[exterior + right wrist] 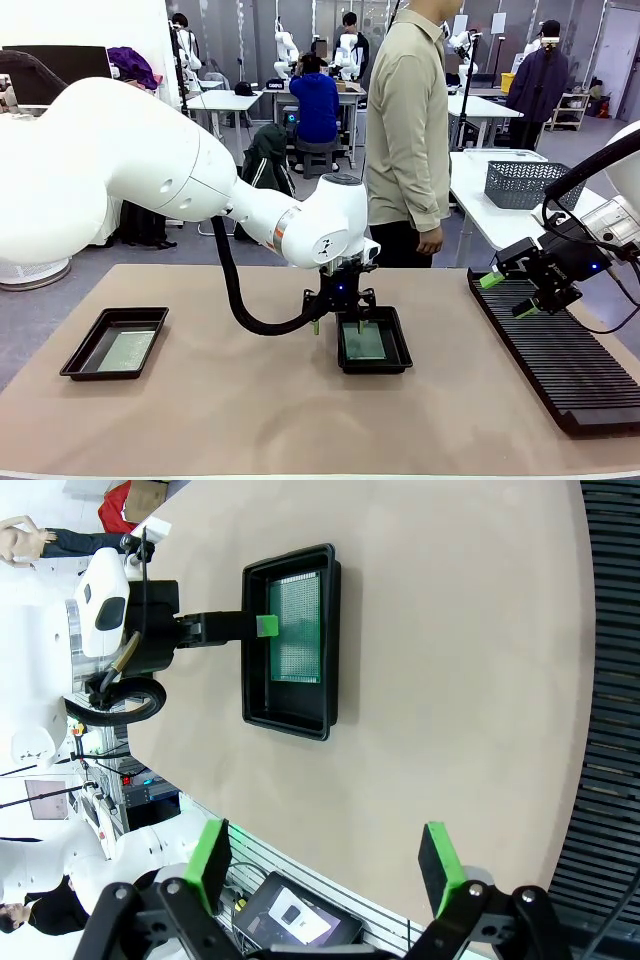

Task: Inspect and transfer BCBs to ESD trays.
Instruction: Pick up the ESD tray and place it on the left side of the table.

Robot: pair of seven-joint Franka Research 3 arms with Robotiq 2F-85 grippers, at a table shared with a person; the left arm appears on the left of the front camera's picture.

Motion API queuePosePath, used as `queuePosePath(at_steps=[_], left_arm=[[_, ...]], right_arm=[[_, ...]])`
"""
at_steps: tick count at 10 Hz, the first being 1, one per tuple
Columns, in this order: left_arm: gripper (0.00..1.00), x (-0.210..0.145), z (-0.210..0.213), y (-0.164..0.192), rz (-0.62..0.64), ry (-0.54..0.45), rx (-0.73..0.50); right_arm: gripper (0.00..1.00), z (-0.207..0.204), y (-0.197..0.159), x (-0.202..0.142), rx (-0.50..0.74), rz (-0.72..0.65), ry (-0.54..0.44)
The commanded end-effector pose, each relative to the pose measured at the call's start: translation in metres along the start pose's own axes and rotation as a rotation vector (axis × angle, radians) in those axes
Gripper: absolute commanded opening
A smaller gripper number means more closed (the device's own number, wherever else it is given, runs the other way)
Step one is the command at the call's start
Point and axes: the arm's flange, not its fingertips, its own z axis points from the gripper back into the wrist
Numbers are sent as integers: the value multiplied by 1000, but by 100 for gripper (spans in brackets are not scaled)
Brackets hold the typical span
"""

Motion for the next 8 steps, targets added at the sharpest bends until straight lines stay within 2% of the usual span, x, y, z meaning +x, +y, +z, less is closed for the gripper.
queuePosePath(at_steps=[1,7,8], left_arm=[[100,0,-1,0,-4,2,1],[100,1,3,1,4,-3,-7],[93,1,2,1,-2,-11,-14]], right_arm=[[100,-2,0,-1,6,-7,-2],[100,-2,0,-1,6,-7,-2],[100,-2,0,-1,6,-7,-2]])
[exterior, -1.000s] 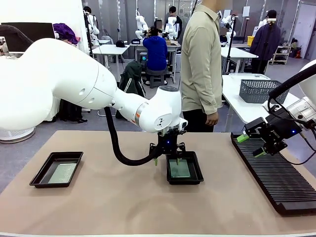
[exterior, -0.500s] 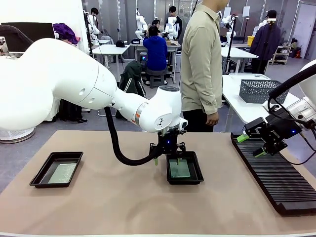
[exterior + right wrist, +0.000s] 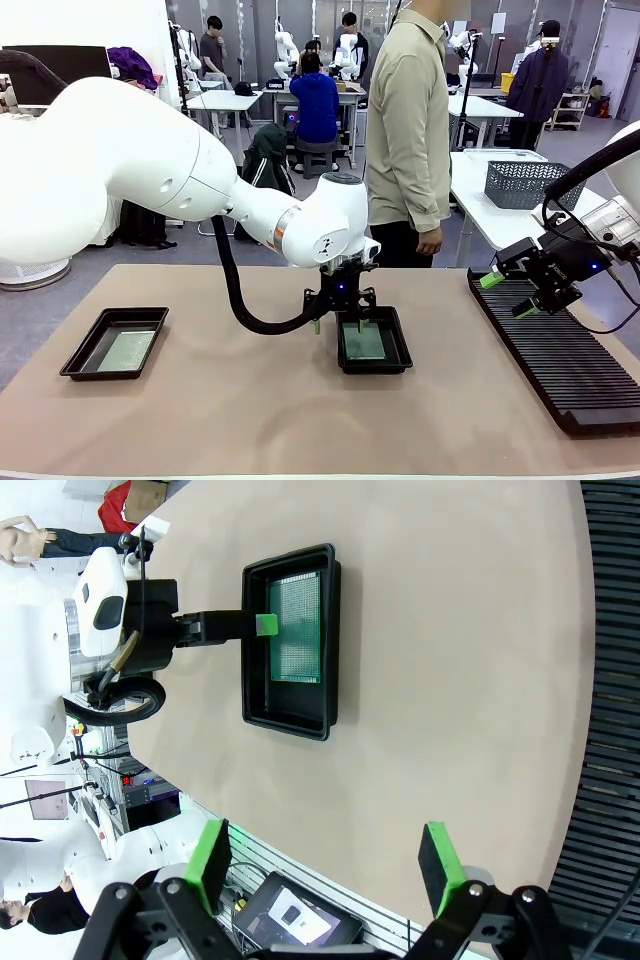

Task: Inspect and transfer BCBs to ESD trays.
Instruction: Pick up the ESD tray and place it on the left side of the table.

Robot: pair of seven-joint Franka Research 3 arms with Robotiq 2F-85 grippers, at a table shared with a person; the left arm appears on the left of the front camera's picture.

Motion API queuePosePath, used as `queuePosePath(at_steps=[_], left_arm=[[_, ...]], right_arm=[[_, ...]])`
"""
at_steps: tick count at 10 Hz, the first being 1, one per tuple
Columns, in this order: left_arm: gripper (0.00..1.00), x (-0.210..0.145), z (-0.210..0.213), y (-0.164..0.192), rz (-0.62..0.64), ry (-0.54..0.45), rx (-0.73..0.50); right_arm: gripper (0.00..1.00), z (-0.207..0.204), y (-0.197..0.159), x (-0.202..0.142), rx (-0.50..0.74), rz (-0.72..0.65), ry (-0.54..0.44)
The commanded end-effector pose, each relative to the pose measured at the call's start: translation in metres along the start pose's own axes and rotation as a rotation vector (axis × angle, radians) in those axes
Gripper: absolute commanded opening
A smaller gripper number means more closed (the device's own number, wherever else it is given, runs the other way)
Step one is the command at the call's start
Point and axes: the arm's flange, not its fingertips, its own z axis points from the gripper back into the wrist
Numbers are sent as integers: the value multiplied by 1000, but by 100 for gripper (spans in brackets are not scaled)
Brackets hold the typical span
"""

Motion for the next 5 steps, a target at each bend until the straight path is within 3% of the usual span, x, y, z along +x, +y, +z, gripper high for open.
queuePosePath(at_steps=[1,5], left_arm=[[91,0,1,2,-7,-13,-18],[72,3,-4,3,-7,-6,-24]], right_arm=[[100,-2,0,-1,6,-7,-2],[100,-2,0,-1,6,-7,-2]])
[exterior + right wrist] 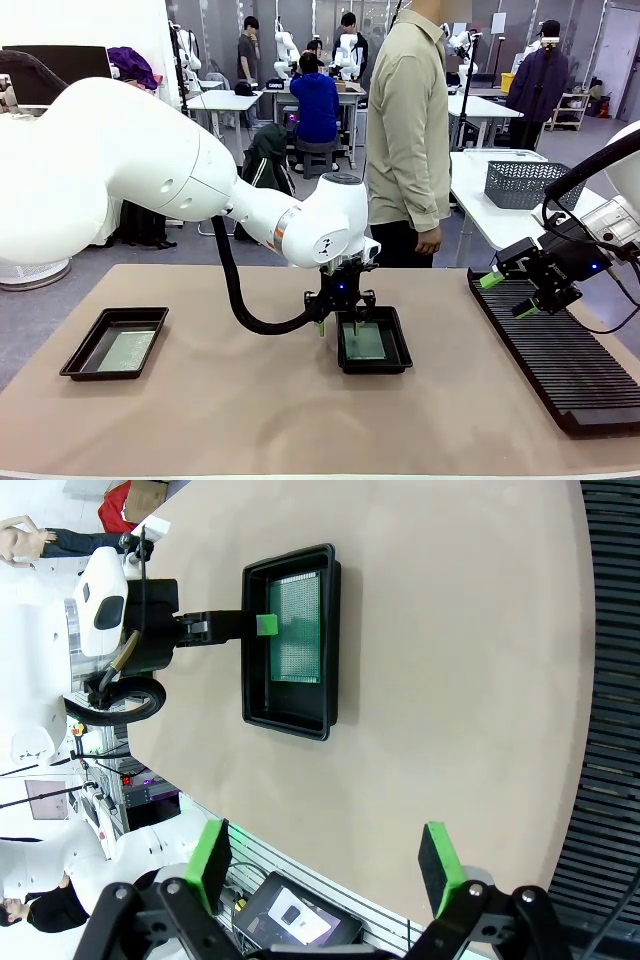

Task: Inspect and transfer BCBs to ESD trays.
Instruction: Pick up the ESD tray and place it on the left side of the table.

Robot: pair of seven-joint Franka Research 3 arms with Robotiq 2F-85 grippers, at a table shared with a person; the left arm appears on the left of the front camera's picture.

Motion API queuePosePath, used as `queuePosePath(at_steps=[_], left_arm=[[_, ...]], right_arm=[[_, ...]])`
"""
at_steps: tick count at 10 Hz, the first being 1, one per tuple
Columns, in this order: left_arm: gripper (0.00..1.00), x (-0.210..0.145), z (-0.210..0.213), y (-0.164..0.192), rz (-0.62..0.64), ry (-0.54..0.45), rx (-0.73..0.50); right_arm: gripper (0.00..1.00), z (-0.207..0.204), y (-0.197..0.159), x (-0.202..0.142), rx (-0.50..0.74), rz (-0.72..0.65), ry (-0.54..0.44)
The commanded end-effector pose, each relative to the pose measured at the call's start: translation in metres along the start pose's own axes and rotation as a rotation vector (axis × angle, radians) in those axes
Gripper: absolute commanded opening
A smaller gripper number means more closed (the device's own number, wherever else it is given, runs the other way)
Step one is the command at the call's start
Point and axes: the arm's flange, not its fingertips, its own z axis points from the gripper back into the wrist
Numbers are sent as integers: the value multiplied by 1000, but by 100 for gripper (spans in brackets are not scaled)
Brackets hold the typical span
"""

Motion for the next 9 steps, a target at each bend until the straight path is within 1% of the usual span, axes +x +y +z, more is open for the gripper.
queuePosePath(at_steps=[1,2,3,4,5,6,7,8,9], left_arm=[[65,3,-4,2,-9,-2,-21],[62,4,-4,3,-9,-1,-21],[55,4,-3,3,-11,-4,-19],[52,4,-3,2,-12,-3,-17],[45,5,-3,3,-11,-6,-21],[43,5,-2,4,-12,-11,-24],[35,5,-1,3,-11,-17,-25],[33,5,0,4,-14,-21,-28],[25,6,0,5,-17,-19,-31]], right_arm=[[100,-2,0,-1,6,-7,-2],[100,-2,0,-1,6,-7,-2],[100,-2,0,-1,6,-7,-2],[100,-2,0,-1,6,-7,-2],[100,-2,0,-1,6,-7,-2],[100,-2,0,-1,6,-7,-2],[100,-2,0,-1,6,-7,-2],[100,-2,0,-1,6,-7,-2],[100,-2,0,-1,6,-7,-2]])
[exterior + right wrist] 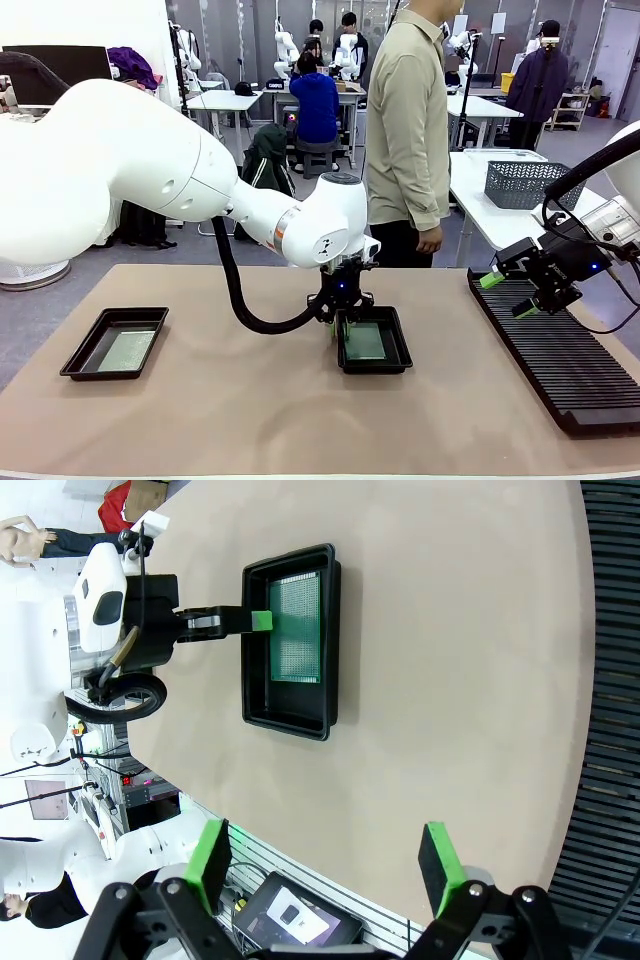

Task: Inspect and transfer BCBs to ESD trays.
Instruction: Pick up the ESD tray and place it on the left side of the table.

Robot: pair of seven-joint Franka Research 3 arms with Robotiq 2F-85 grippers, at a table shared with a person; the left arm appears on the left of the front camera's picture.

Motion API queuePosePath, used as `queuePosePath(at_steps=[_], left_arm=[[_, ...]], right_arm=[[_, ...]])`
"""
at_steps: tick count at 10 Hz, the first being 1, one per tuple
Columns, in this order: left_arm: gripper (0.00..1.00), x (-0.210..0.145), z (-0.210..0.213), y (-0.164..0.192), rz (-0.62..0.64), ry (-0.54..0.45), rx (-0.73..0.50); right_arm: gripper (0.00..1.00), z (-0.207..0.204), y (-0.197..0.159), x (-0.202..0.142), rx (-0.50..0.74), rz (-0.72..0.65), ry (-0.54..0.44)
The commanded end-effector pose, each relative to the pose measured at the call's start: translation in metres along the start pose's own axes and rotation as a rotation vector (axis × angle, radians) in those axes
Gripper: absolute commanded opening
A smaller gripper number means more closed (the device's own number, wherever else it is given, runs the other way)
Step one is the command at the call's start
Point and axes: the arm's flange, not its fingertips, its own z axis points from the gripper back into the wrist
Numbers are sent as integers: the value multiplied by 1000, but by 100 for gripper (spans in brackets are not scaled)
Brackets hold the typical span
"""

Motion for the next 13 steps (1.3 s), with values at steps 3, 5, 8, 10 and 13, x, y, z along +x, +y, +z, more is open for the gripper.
queuePosePath(at_steps=[3,5,8,10,13], left_arm=[[13,5,-4,6,-19,4,-20],[2,7,-6,7,-19,10,-22],[0,8,-4,7,-21,14,-18],[0,4,-2,3,-12,4,-4],[0,4,-2,3,-12,4,-4]], right_arm=[[100,-2,0,-1,6,-7,-2],[100,-2,0,-1,6,-7,-2],[100,-2,0,-1,6,-7,-2],[100,-2,0,-1,6,-7,-2],[100,-2,0,-1,6,-7,-2]])
